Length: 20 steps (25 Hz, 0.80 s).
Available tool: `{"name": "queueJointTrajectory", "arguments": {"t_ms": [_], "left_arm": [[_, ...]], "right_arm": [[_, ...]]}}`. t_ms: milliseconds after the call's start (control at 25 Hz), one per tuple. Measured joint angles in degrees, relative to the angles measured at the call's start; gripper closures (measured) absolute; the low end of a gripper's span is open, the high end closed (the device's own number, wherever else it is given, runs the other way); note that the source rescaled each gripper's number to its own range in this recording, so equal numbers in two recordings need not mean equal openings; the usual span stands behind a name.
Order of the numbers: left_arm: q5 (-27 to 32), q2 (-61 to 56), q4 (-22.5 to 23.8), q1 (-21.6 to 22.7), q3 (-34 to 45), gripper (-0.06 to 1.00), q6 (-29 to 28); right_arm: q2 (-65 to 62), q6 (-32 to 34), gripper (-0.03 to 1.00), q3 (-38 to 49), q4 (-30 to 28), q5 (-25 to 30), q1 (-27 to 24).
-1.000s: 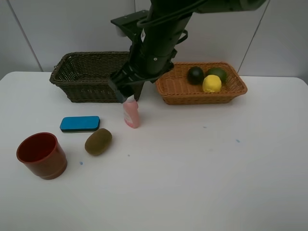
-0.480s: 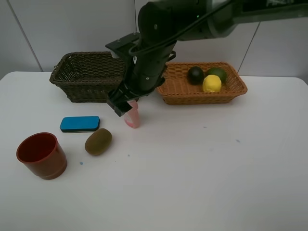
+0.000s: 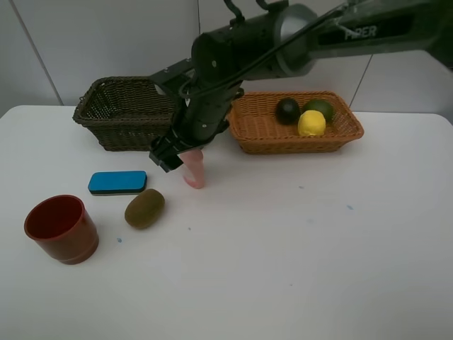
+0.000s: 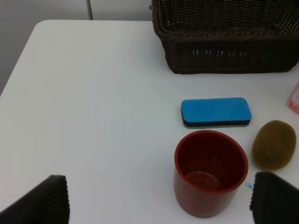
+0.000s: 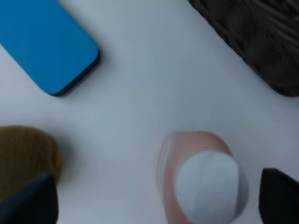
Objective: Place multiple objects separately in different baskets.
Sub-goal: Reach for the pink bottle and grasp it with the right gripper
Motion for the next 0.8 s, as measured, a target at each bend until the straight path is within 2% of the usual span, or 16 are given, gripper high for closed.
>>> {"name": "queueJointTrajectory", "arguments": {"t_ms": [200, 520, 800], "left_arm": [[0.00, 0.00, 0.00, 0.00, 0.00, -0.05, 0.00], [0.00, 0.00, 0.00, 0.00, 0.00, -0.05, 0.00], [0.00, 0.00, 0.00, 0.00, 0.00, -0.05, 0.00]], "right_arm": [[4.10, 0.00, 0.05, -3.72, 0.00, 1.25, -0.26], [5.25, 0.00, 0.05, -4.17, -0.31, 2.35, -3.25], [5.25, -0.10, 0.07, -4.17, -0.39, 2.56, -3.44]]}}
